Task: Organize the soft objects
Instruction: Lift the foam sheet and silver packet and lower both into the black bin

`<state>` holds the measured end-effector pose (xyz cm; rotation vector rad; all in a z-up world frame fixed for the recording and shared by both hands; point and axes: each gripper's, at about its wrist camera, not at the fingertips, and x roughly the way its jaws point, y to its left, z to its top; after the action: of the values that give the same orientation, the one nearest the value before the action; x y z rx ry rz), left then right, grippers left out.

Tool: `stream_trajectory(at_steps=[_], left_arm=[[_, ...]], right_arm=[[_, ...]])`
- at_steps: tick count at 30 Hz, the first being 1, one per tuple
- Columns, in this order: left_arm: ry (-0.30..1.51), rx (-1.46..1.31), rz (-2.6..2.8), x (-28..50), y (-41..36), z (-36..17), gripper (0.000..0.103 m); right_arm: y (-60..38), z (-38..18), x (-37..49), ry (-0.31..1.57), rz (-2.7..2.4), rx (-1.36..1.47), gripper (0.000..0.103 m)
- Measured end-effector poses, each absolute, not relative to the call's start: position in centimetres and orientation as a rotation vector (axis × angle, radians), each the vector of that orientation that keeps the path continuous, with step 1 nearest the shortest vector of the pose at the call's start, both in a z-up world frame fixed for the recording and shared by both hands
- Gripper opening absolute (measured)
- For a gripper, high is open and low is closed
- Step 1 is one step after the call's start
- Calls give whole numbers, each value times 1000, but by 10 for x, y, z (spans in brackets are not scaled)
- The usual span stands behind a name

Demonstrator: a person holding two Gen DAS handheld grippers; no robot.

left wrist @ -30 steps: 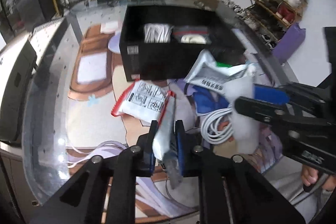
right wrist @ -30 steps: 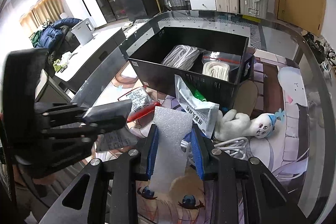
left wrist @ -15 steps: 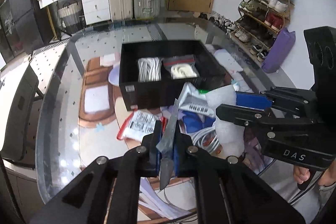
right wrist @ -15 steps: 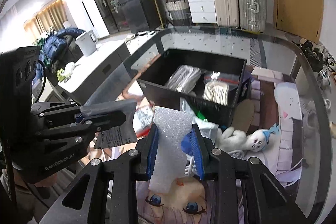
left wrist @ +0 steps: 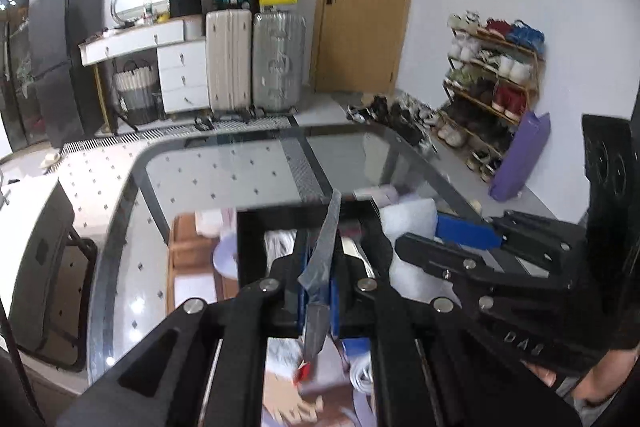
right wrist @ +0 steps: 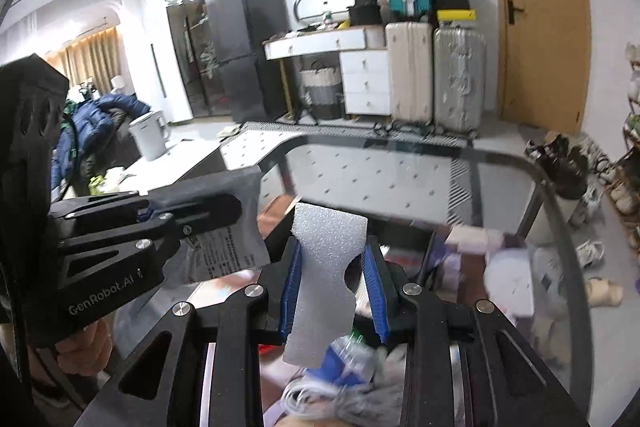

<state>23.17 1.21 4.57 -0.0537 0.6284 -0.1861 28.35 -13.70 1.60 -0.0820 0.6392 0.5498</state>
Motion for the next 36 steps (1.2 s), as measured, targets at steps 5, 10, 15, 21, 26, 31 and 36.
stream_trajectory(at_steps=[5, 10, 15, 21, 26, 31, 36], left_arm=[[628, -67, -178, 265, 12, 36, 6], [659, -89, -178, 294, 13, 18, 6], [669, -73, -185, 311, 12, -7, 6], [765, -97, -197, 321, 7, -40, 6], [818, -104, -210, 315, 0, -51, 6], [835, -98, -217, 306, -6, -50, 6], [872, -121, -231, 301, -5, -53, 6]], right_arm=[[-130, 16, 311, 567, 460, -138, 30], [-125, -5, 341, 584, 447, -155, 30], [-125, -35, 368, 674, 445, -142, 30], [-124, -65, 385, 803, 429, -168, 30], [-127, -79, 382, 846, 432, -161, 30], [-128, -80, 382, 849, 447, -167, 30], [-128, -77, 381, 853, 449, -162, 30]])
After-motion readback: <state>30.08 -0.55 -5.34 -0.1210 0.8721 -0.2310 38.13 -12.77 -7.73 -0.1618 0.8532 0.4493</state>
